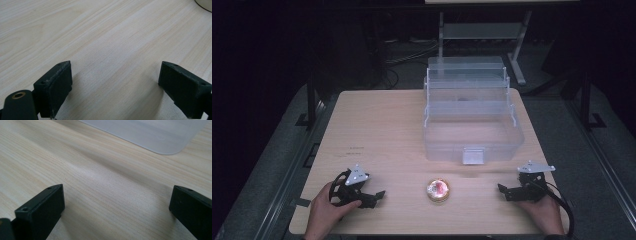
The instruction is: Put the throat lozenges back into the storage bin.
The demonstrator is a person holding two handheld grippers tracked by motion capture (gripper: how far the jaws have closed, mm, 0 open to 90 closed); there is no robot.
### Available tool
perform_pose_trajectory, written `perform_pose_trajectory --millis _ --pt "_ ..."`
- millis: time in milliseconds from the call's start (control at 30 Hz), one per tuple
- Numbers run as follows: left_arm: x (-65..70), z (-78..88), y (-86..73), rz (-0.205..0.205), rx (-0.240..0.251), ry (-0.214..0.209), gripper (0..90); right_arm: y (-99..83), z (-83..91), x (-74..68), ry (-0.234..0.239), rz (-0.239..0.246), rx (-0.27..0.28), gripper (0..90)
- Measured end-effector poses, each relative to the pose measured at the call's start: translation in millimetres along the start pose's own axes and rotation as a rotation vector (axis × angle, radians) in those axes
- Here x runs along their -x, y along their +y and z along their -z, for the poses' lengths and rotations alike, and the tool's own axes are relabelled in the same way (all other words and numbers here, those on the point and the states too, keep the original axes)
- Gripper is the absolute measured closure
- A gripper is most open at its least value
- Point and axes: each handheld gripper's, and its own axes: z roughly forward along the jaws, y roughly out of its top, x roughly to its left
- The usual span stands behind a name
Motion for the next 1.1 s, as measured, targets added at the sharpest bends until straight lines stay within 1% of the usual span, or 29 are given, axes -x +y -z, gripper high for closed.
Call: perform_pose_trajectory --millis 267,400,467,567,600,633,700,1100 --pt "0.0 0.0 0.0 0.000 0.000 0.000 11.0 -0.1 0.2 -0.4 -0.002 -0.003 0.000 0.0" --pt "0.0 0.0 0.0 0.000 0.000 0.000 11.0 1.8 0.9 -0.6 -0.003 -0.002 -0.024 0.0" --pt "0.0 0.0 0.0 0.000 0.000 0.001 11.0 4.0 1.9 -2.7 -0.006 -0.006 -0.051 0.0" --pt "0.0 0.0 0.0 0.000 0.000 0.001 11.0 5.1 2.5 -3.7 -0.010 0.001 -0.066 0.0" --pt "0.1 0.0 0.0 0.000 0.000 0.001 11.0 6.6 3.7 -6.1 -0.018 0.011 -0.082 0.0" --pt "0.1 0.0 0.0 0.000 0.000 0.001 11.1 6.6 3.7 -6.1 -0.018 0.011 -0.082 0.0" --pt "0.1 0.0 0.0 0.000 0.000 0.001 11.1 8.4 6.7 -10.0 -0.028 0.028 -0.106 0.0" --pt "0.1 0.2 -0.1 -0.001 -0.001 0.001 11.2 14.4 14.4 -16.7 0.030 0.025 -0.121 0.0"
